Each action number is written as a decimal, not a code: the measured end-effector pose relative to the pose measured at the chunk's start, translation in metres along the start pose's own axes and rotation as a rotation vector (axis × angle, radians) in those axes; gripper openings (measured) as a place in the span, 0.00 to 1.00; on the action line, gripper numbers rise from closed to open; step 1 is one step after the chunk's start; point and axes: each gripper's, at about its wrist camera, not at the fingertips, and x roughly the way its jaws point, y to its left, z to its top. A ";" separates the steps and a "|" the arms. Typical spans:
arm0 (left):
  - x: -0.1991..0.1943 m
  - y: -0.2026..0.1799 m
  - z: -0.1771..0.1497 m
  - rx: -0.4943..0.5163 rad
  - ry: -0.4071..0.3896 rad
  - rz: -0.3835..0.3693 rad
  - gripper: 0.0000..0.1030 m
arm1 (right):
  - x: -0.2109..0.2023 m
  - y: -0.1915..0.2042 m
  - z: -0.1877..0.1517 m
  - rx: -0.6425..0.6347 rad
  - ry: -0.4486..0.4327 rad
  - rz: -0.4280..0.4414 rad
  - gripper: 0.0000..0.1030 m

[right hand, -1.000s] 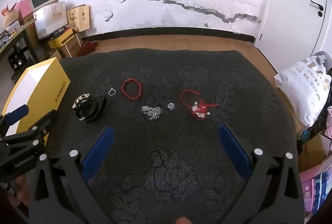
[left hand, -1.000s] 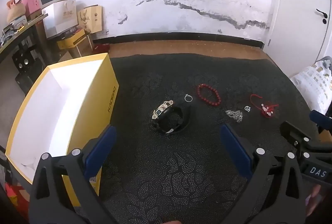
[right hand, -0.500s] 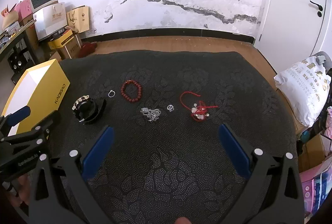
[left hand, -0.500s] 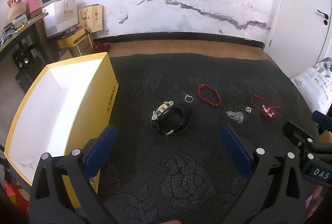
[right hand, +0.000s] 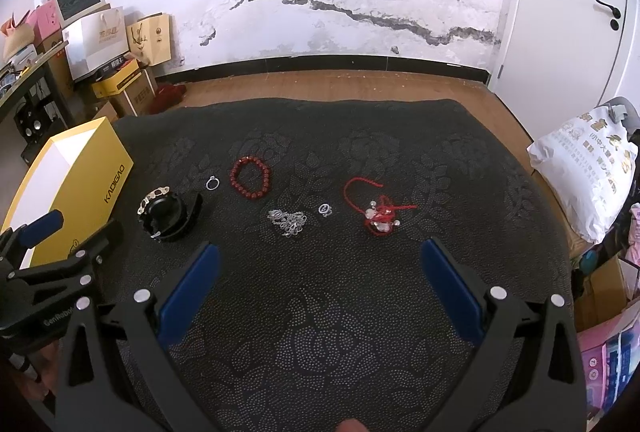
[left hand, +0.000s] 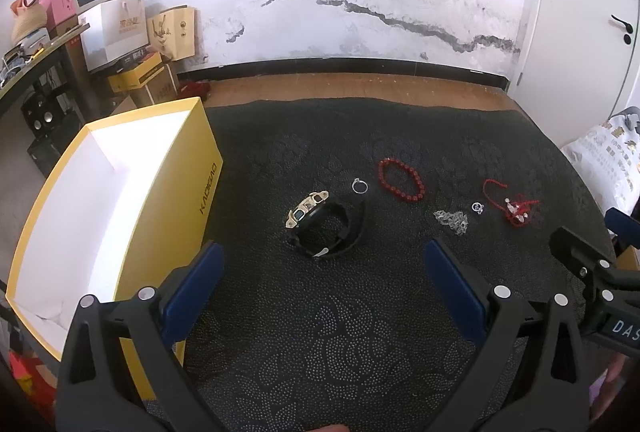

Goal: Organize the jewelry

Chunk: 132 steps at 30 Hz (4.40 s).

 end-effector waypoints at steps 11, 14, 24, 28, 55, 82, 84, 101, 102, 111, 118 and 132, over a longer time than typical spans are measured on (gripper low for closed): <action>-0.001 0.000 -0.002 0.006 -0.006 0.001 0.95 | -0.001 -0.002 0.001 0.002 -0.003 0.003 0.94; 0.000 0.000 -0.002 0.006 -0.006 0.003 0.95 | -0.001 -0.001 0.001 0.002 -0.003 0.004 0.94; 0.001 0.001 -0.002 0.008 -0.003 0.003 0.95 | -0.001 -0.001 0.001 -0.004 -0.007 0.006 0.94; 0.000 0.001 -0.002 0.008 -0.005 0.002 0.95 | 0.000 -0.001 0.001 -0.006 -0.009 0.006 0.94; 0.002 -0.001 -0.005 0.017 0.001 0.004 0.95 | 0.000 -0.001 0.002 -0.008 -0.011 0.010 0.94; 0.119 0.002 -0.018 0.015 0.171 0.022 0.95 | 0.021 -0.016 0.012 0.049 0.030 0.044 0.94; 0.129 0.003 -0.019 -0.003 0.193 0.013 0.95 | 0.024 -0.017 0.012 0.049 0.040 0.045 0.94; 0.139 0.004 -0.009 -0.059 0.174 0.046 0.66 | 0.036 -0.027 0.010 0.033 0.050 0.021 0.94; 0.137 0.003 -0.008 -0.047 0.174 0.059 0.63 | 0.037 -0.028 0.010 0.032 0.052 0.023 0.94; 0.116 0.010 -0.001 -0.072 0.194 0.047 0.60 | 0.050 -0.037 0.007 0.001 0.067 0.039 0.94; 0.076 0.007 0.013 -0.031 0.137 -0.019 0.59 | 0.094 -0.062 0.005 0.023 0.170 0.010 0.94; 0.056 0.017 0.018 -0.019 0.097 -0.063 0.27 | 0.159 -0.068 -0.005 0.054 0.272 -0.061 0.95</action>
